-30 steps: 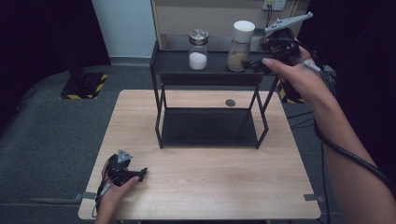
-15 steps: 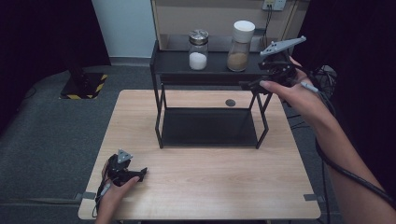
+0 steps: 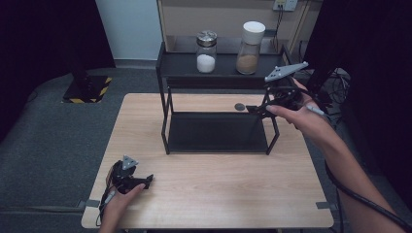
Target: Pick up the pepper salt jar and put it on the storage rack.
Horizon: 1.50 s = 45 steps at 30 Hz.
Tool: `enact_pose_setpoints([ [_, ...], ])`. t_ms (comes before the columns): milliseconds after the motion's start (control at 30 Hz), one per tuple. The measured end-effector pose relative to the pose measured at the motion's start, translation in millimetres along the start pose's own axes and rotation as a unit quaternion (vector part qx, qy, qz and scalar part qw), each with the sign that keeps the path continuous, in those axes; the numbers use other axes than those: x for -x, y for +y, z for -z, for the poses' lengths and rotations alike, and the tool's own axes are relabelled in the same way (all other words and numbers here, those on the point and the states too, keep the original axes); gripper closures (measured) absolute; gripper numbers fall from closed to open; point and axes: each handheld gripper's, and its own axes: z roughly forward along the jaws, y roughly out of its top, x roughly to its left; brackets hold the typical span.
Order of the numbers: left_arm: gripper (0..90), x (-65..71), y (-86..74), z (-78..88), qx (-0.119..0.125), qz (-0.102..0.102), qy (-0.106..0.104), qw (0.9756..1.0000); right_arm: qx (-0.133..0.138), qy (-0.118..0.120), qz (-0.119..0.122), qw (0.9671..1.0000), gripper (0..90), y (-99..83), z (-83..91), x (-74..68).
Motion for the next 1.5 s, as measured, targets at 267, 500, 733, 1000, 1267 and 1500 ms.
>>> enact_pose_setpoints([
  [267,0.0,0.2,0.0,0.0,0.0,0.0,0.0,1.0,-0.011,0.009,-0.009,0.9999,4.7,-17.1,-11.6,-1.8],
  [500,0.0,0.4,-0.2,0.0,0.0,0.001,0.001,1.0,-0.013,0.024,-0.022,0.9994,4.6,-38.3,-24.5,-2.2],
  [733,0.0,0.7,-0.3,0.1,0.001,0.001,0.001,1.0,-0.028,0.031,-0.031,0.9986,4.7,-54.6,-38.1,-3.0],
  [1000,0.0,1.1,-0.3,0.1,0.001,0.001,0.002,1.0,-0.03,0.038,-0.039,0.998,4.7,-70.6,-46.9,-6.2],
  [1267,0.0,1.0,-0.4,0.1,0.001,0.001,0.002,1.0,-0.044,0.043,-0.044,0.9972,4.7,-91.2,-62.7,-14.4],
  [1500,0.0,1.1,-0.4,0.1,0.001,0.001,0.002,1.0,-0.049,0.046,-0.053,0.9963,4.7,-111.3,-73.1,-18.7],
])
